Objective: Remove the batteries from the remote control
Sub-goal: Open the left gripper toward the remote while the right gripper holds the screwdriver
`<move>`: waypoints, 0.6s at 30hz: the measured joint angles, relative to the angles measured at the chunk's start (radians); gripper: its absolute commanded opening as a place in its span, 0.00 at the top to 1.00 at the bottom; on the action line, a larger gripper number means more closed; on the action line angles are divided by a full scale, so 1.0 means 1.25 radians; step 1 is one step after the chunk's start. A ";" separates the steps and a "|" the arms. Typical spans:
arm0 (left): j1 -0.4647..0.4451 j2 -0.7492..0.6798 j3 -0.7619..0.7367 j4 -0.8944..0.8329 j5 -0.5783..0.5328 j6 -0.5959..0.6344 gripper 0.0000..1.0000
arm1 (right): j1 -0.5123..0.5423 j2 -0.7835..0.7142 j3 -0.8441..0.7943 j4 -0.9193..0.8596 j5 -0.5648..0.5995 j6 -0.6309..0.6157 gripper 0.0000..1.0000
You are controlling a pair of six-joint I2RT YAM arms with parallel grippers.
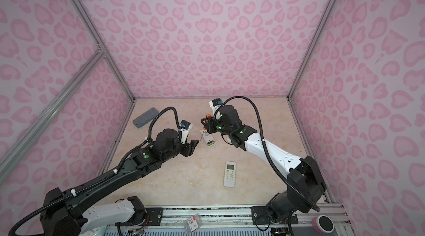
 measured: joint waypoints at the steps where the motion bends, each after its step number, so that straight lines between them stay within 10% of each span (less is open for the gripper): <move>1: 0.019 -0.005 -0.008 0.004 0.018 -0.020 0.33 | -0.007 -0.002 -0.008 0.006 0.000 -0.018 1.00; 18: 0.210 0.278 -0.022 0.197 0.346 -0.346 0.39 | -0.080 0.063 -0.152 0.210 -0.027 -0.212 1.00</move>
